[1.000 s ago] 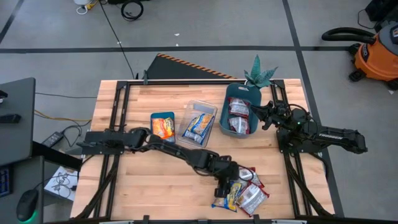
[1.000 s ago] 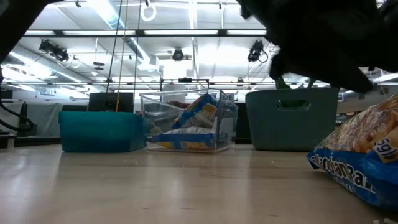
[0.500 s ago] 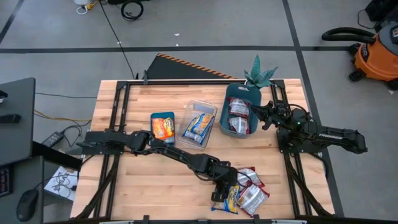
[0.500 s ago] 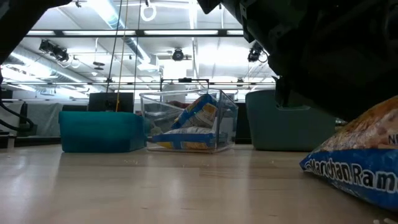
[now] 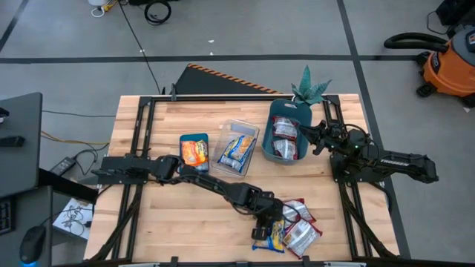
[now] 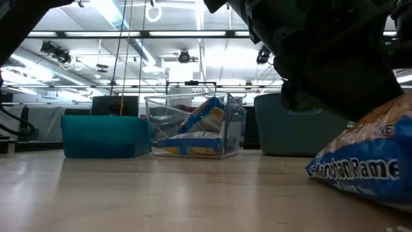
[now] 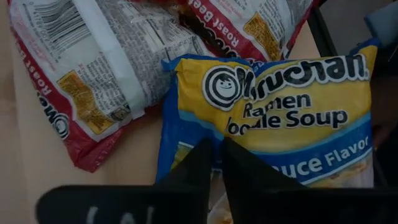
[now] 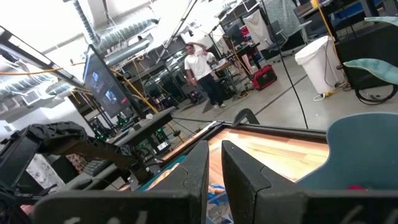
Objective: Sort Maruchan noodles
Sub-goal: Put the blue noodle pack into the transparent bin
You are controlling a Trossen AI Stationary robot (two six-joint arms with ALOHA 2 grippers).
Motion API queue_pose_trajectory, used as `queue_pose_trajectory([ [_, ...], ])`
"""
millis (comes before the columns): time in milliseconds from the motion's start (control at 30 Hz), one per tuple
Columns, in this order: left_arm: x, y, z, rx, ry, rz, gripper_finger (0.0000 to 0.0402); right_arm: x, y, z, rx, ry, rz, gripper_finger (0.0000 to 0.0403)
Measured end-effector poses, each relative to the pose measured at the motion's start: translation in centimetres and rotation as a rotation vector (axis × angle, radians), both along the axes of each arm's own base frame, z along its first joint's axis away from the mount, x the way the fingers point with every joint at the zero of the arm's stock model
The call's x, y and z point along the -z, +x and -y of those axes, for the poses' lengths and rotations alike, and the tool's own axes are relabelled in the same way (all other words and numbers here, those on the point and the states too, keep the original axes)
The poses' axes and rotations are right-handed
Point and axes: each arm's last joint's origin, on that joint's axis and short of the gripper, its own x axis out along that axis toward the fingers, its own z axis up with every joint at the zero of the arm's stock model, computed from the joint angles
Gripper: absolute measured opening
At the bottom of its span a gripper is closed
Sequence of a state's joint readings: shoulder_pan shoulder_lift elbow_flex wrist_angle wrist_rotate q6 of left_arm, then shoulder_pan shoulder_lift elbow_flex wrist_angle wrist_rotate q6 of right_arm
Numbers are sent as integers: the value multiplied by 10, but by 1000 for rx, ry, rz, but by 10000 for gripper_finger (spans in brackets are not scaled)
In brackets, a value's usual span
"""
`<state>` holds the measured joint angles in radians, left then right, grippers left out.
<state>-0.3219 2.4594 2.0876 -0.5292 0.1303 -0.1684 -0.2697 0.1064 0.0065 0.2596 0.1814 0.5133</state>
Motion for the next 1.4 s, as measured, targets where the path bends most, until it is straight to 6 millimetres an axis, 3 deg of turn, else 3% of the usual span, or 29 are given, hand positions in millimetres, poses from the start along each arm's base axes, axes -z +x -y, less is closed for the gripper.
queue_pose_trajectory([
  [533,-44,-15,-20,-27,50,-31,11,0,0,0,1,0,0,50],
  [767,-84,-38,-31,-101,177,-58,10,0,0,0,5,1,0,50],
  [933,-125,-56,-42,-173,259,7,9,0,0,0,4,1,0,50],
  [1200,-186,-85,-82,-337,389,106,9,0,0,0,1,0,0,50],
  [1400,-202,-100,-134,-468,517,43,9,0,0,0,1,0,1,50],
])
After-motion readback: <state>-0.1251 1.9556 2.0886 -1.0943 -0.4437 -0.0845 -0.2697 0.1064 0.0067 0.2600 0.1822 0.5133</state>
